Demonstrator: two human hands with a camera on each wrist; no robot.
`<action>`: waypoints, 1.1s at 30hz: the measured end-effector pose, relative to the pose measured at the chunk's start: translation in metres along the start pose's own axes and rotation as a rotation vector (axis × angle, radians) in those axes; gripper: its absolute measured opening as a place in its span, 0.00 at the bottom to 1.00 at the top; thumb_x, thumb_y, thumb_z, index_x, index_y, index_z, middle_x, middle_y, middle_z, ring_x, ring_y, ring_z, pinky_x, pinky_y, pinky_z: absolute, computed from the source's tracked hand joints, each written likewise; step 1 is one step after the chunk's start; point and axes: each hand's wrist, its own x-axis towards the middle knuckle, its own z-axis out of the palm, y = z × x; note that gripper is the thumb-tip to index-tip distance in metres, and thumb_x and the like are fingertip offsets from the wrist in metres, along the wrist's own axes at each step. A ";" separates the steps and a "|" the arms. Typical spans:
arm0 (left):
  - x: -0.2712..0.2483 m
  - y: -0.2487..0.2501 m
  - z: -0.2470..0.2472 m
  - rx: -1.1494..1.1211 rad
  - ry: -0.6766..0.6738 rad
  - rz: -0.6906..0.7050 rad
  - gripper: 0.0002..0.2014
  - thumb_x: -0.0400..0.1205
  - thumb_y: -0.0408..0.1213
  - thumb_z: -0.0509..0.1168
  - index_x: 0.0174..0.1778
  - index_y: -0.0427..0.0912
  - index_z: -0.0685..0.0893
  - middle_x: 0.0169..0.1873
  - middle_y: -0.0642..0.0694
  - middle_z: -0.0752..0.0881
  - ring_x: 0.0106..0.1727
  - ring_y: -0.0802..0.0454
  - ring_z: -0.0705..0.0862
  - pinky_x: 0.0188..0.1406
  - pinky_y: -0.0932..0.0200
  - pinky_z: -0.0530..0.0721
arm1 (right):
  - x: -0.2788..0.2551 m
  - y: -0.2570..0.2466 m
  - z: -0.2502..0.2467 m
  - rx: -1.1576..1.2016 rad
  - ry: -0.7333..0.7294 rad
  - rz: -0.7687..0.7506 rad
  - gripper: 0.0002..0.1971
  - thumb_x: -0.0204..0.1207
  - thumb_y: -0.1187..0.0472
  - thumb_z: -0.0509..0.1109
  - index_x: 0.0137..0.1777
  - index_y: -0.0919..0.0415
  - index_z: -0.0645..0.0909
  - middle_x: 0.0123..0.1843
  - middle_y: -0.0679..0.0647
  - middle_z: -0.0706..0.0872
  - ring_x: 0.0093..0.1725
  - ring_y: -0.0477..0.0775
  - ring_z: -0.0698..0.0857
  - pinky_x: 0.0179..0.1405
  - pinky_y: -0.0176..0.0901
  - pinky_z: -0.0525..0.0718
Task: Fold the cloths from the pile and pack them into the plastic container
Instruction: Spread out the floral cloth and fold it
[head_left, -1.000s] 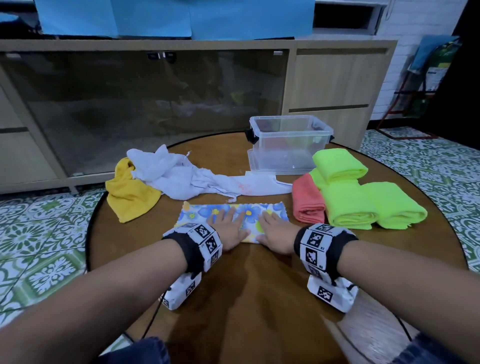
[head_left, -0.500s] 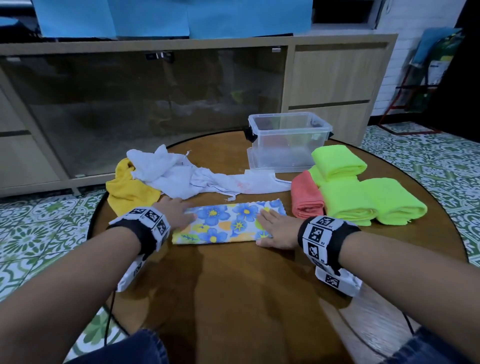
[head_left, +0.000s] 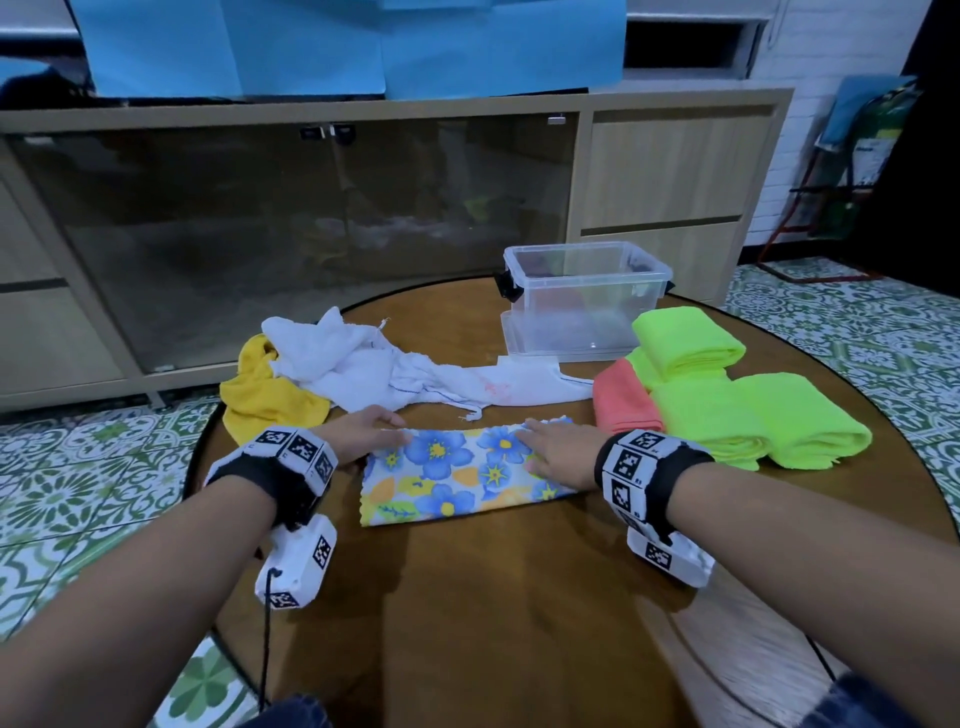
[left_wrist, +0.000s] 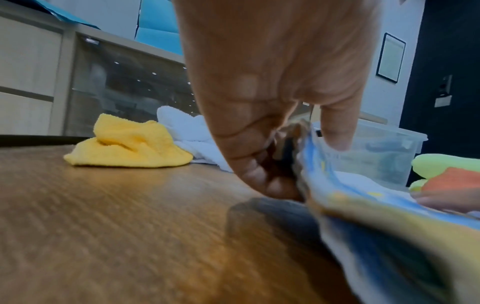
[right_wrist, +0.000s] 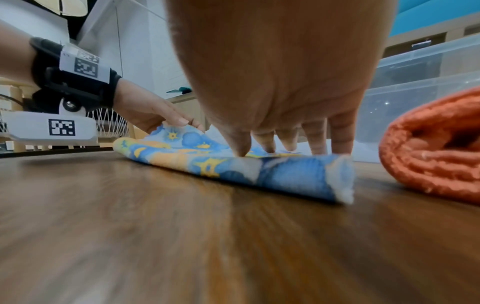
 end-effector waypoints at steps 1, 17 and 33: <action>0.001 -0.002 0.000 -0.028 0.014 0.018 0.21 0.74 0.55 0.67 0.57 0.48 0.75 0.57 0.49 0.76 0.55 0.52 0.77 0.48 0.63 0.73 | 0.003 0.002 -0.002 -0.005 0.033 0.010 0.26 0.87 0.54 0.48 0.83 0.56 0.48 0.85 0.52 0.45 0.81 0.62 0.58 0.76 0.56 0.64; -0.009 -0.023 -0.006 -0.059 -0.087 -0.093 0.08 0.80 0.39 0.68 0.39 0.39 0.81 0.23 0.45 0.70 0.13 0.59 0.68 0.15 0.69 0.69 | 0.015 0.026 -0.018 0.282 0.171 0.007 0.08 0.77 0.59 0.69 0.54 0.59 0.80 0.48 0.50 0.79 0.47 0.49 0.76 0.35 0.38 0.72; -0.008 -0.017 -0.001 0.045 -0.030 -0.097 0.12 0.81 0.39 0.66 0.33 0.42 0.77 0.22 0.46 0.69 0.11 0.61 0.68 0.14 0.70 0.69 | 0.004 0.029 -0.020 0.437 0.385 -0.014 0.03 0.79 0.65 0.64 0.43 0.60 0.76 0.45 0.53 0.82 0.41 0.48 0.76 0.35 0.33 0.72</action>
